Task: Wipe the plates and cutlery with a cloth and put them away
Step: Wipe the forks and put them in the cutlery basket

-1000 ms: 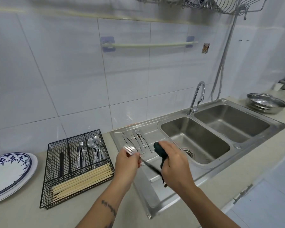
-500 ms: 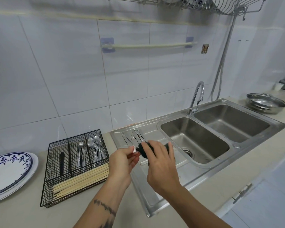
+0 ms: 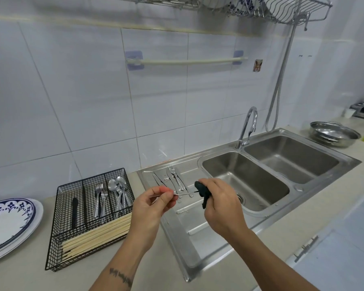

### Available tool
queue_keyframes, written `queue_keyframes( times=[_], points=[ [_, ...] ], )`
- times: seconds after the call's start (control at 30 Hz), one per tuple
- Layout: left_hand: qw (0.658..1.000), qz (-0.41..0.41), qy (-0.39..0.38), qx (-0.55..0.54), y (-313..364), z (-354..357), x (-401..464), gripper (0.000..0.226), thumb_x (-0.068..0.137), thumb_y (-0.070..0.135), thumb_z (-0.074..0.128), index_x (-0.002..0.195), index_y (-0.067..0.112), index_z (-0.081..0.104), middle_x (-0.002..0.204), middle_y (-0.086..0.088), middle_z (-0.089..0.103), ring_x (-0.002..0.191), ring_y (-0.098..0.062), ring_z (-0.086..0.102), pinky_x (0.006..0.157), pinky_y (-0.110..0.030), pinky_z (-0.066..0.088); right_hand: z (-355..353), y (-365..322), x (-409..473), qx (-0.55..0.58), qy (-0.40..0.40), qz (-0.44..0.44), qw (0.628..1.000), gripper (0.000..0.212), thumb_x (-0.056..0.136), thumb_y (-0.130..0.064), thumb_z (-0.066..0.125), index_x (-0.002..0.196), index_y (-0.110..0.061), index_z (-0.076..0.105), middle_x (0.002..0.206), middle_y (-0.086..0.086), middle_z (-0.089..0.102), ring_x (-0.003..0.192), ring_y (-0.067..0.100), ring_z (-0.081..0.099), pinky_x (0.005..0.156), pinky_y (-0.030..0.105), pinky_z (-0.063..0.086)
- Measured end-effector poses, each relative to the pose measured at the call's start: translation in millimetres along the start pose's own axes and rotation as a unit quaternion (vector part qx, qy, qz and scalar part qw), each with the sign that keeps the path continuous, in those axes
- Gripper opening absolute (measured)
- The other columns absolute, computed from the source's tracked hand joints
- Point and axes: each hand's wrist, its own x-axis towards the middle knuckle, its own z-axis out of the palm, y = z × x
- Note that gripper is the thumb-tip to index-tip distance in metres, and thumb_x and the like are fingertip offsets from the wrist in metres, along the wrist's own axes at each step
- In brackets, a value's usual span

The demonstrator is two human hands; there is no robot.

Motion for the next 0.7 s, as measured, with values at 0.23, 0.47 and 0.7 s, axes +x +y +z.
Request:
queue_keyframes(
  times=[0.23,0.47,0.7],
  points=[
    [0.999,-0.003,0.038,0.025,-4.6,0.6,-2.1,0.015,0.096,-0.005,0.056,0.096,0.0,0.07,0.083,-0.017,0.076,0.079,-0.026,0.075,0.071,-0.028,0.061,9.8,4.2,-0.1,-0.094,-0.006,-0.032,0.995,0.051,0.069,-0.003,0.058,0.117,-0.019,0.064,0.106,-0.001,0.065,0.094,0.022,0.061,0.102,0.046,0.043],
    [0.991,-0.067,0.111,0.016,-4.2,3.0,9.3,0.014,0.094,0.001,0.06,0.087,0.007,0.071,0.07,-0.006,0.072,0.064,-0.015,0.066,0.063,-0.028,0.049,30.4,-33.9,-12.3,-0.092,-0.046,-0.162,0.981,0.065,0.07,-0.01,0.059,0.134,-0.017,0.051,0.134,0.004,0.056,0.124,0.018,0.051,0.115,0.049,0.029],
    [0.964,-0.191,0.159,-0.09,-11.6,-24.6,26.8,0.011,0.095,0.0,0.054,0.091,0.004,0.063,0.074,-0.011,0.074,0.057,-0.012,0.066,0.056,-0.024,0.047,50.0,-21.7,-6.4,-0.158,-0.127,-0.119,0.972,0.083,0.06,-0.011,0.075,0.138,-0.018,0.047,0.14,0.007,0.053,0.132,0.024,0.048,0.116,0.057,0.018]
  ],
)
